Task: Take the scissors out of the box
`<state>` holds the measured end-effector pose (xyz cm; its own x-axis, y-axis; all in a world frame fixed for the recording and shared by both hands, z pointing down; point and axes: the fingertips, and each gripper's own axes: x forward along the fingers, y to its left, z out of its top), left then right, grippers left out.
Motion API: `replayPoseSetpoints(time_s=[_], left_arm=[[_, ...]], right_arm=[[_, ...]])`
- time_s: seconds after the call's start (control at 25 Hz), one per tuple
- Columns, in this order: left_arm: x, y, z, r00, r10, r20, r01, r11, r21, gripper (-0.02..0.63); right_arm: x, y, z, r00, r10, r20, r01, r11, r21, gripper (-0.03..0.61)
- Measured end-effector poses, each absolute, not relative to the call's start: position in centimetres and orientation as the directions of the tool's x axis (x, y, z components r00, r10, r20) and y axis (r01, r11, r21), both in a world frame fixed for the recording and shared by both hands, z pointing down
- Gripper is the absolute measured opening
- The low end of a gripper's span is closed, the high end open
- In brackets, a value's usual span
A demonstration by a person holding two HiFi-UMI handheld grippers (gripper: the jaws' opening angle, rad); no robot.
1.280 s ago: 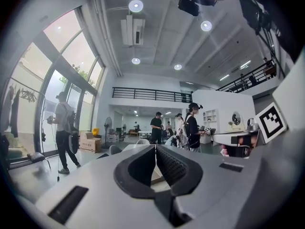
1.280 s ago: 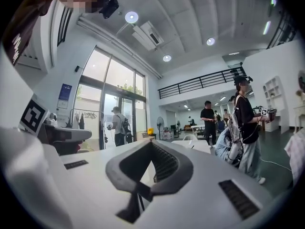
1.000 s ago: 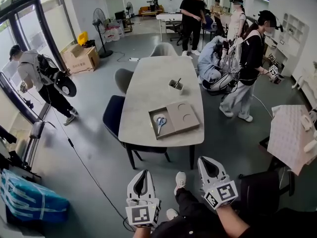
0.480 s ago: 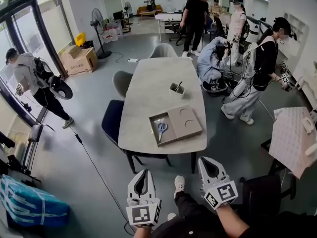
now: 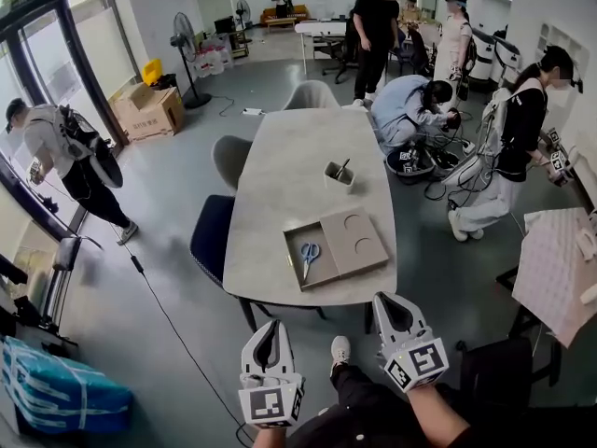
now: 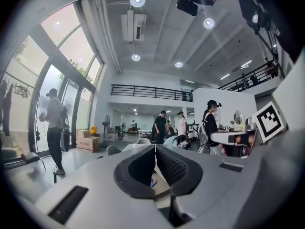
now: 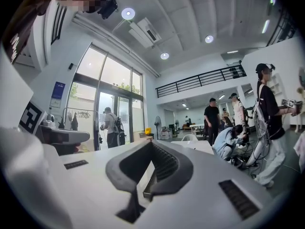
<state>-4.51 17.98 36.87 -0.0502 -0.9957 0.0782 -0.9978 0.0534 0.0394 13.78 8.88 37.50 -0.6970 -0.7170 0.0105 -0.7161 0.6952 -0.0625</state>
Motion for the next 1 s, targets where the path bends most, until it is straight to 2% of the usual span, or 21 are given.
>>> replayPoseSetpoints(time_s=[1.0], left_arm=[[-9.7, 0.0, 36.4, -0.095, -0.99, 0.108, -0.994, 0.099, 0.04, 0.017]], right_arm=[[8.8, -9.5, 36.1, -0.733, -0.68, 0.014, -0.68, 0.732, -0.041, -0.005]])
